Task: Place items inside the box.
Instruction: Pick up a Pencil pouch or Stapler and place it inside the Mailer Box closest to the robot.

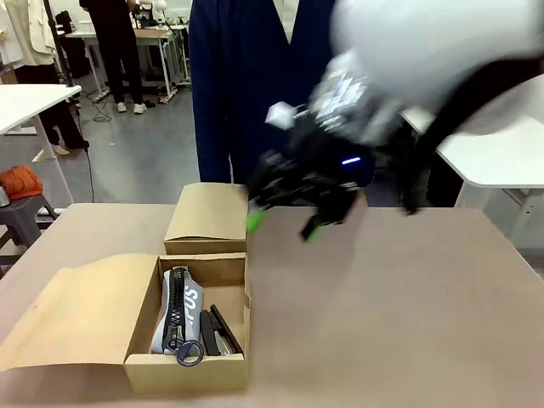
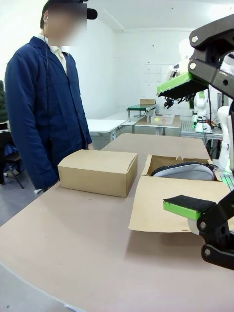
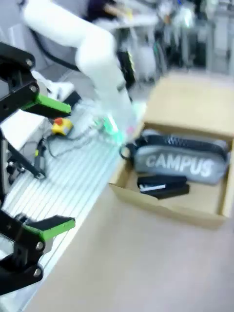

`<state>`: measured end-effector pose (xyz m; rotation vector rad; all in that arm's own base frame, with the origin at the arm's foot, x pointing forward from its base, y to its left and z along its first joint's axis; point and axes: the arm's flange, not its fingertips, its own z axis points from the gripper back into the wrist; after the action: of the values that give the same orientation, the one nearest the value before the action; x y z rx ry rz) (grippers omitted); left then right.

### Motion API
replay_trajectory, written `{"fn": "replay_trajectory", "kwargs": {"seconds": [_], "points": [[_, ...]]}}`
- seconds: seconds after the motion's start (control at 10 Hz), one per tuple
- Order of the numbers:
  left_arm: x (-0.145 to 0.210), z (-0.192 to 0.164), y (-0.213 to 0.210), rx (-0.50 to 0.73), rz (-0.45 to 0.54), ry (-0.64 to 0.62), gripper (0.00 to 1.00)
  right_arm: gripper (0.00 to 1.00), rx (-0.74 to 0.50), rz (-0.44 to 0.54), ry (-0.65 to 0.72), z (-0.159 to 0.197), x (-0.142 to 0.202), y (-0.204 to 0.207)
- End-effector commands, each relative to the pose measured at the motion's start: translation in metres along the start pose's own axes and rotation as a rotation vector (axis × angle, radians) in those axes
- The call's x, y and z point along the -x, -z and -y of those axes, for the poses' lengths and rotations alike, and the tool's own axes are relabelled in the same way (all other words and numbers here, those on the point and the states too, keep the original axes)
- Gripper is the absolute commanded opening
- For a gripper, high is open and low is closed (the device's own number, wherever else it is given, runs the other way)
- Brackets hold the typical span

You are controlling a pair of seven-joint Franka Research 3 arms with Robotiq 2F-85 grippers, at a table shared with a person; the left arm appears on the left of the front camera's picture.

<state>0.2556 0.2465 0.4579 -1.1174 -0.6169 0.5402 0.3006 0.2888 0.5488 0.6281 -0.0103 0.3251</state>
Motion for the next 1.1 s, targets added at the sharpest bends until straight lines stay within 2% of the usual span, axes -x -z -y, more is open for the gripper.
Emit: {"fn": "replay_trajectory", "kwargs": {"seconds": [0.0,0.1,0.2,0.4,0.6,0.7,0.8,1.0], "points": [[0.001,0.0,0.0,0.023,0.007,0.013,1.0,1.0,-0.206,-0.002,0.067,0.132,0.051,-0.072],[0.001,0.0,0.0,0.023,0.007,0.013,1.0,1.0,-0.334,0.065,0.062,0.173,0.066,-0.089],[0.001,0.0,0.0,0.023,0.007,0.013,1.0,1.0,-0.429,0.137,0.124,0.218,0.086,-0.099],[0.001,0.0,0.0,0.023,0.007,0.013,1.0,1.0,-0.499,0.249,0.249,0.284,0.122,-0.099],[0.001,0.0,0.0,0.023,0.007,0.013,1.0,1.0,-0.511,0.323,0.29,0.333,0.162,-0.06],[0.001,0.0,0.0,0.023,0.007,0.013,1.0,1.0,-0.472,0.322,0.285,0.336,0.171,-0.034],[0.001,0.0,0.0,0.023,0.007,0.013,1.0,1.0,-0.511,0.304,0.315,0.337,0.126,-0.132],[0.001,0.0,0.0,0.023,0.007,0.013,1.0,1.0,-0.511,0.304,0.315,0.337,0.126,-0.132]]}}
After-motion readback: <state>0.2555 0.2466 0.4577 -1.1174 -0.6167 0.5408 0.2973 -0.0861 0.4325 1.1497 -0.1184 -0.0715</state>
